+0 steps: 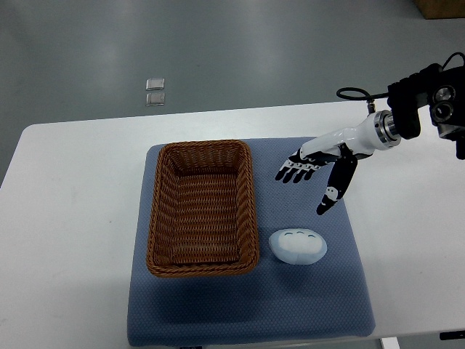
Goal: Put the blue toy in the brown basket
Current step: 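Move the right hand down over the white egg-shaped toy, then close the right hand's fingers around the white egg-shaped toy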
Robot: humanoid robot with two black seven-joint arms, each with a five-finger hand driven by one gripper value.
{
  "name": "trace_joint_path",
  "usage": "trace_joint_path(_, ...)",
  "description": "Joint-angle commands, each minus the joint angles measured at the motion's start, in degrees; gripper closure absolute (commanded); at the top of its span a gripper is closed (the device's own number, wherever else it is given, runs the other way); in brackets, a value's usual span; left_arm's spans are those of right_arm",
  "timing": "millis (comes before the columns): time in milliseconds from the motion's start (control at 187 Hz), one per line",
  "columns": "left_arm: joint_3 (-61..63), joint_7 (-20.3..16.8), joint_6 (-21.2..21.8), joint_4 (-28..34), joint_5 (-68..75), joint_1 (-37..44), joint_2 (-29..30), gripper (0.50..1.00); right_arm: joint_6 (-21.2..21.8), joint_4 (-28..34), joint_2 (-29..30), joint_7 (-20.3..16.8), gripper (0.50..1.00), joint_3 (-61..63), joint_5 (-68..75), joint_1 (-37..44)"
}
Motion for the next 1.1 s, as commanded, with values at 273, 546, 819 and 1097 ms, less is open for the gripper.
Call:
trace_joint_path(273, -0.02, -0.01, -0.01, 0.1, 0.0, 0.0, 0.0, 0.5, -1.69, 2.05, 0.5, 0.01, 0.593, 0.66, 0.35, -4.15)
trace_joint_path(546, 0.16, -0.01, 0.08, 0.1, 0.0, 0.0, 0.0, 0.5, -4.59, 2.05, 0.15, 0.01, 0.595, 0.93, 0.09, -9.07)
trace_joint_path(819, 0.25, -0.01, 0.08, 0.1, 0.0, 0.0, 0.0, 0.5, -6.61, 2.05, -0.2, 0.01, 0.597, 3.3, -0.09, -13.02)
trace_joint_path(1097, 0.16, -0.01, 0.08, 0.1, 0.0, 0.0, 0.0, 0.5, -8.46, 2.05, -0.03, 0.09, 0.599, 3.39, -0.26, -14.96)
